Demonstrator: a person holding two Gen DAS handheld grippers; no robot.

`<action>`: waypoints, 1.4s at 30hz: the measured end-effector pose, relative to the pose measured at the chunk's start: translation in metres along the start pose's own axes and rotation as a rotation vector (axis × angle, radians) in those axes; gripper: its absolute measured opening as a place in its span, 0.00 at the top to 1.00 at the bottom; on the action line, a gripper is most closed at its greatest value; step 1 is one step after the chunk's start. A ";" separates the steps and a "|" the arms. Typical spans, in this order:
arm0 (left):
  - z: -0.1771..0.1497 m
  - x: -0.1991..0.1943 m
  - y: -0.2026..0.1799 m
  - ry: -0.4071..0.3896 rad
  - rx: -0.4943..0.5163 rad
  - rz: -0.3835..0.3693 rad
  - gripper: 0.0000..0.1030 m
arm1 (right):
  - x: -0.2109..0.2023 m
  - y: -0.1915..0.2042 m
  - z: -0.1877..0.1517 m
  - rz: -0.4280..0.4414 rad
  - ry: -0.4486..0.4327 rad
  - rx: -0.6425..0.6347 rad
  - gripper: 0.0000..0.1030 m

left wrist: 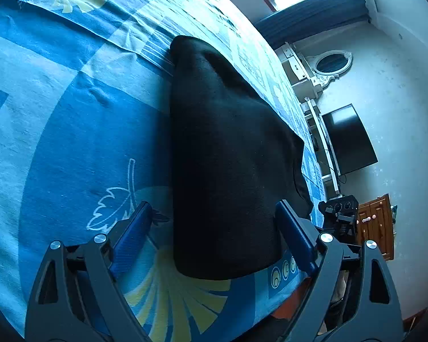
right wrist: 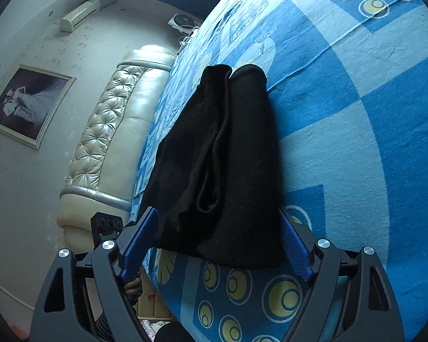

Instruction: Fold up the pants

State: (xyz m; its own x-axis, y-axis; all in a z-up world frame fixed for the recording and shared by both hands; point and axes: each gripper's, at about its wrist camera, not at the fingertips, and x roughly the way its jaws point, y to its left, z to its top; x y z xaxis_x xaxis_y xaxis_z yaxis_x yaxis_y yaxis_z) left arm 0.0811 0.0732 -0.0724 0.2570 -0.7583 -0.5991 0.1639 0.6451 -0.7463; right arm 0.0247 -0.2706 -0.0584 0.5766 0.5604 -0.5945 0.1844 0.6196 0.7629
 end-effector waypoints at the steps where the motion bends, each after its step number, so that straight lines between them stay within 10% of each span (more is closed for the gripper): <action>1: 0.000 0.004 -0.003 0.002 0.004 0.008 0.16 | 0.004 0.002 0.000 -0.019 0.010 -0.009 0.21; 5: -0.008 0.018 -0.018 0.006 0.044 0.080 0.42 | 0.020 0.010 0.000 -0.082 0.048 -0.030 0.50; 11: -0.011 0.014 -0.035 -0.010 0.107 0.155 0.52 | 0.010 0.009 -0.004 -0.031 0.029 -0.005 0.58; 42: -0.031 0.002 -0.036 -0.026 0.192 0.244 0.51 | -0.006 -0.016 -0.037 -0.009 0.038 0.034 0.63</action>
State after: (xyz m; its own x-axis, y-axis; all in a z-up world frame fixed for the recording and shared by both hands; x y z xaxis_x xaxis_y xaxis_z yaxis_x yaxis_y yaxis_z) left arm 0.0459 0.0449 -0.0558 0.3349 -0.5775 -0.7445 0.2706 0.8158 -0.5111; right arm -0.0111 -0.2636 -0.0761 0.5439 0.5758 -0.6105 0.2165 0.6065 0.7650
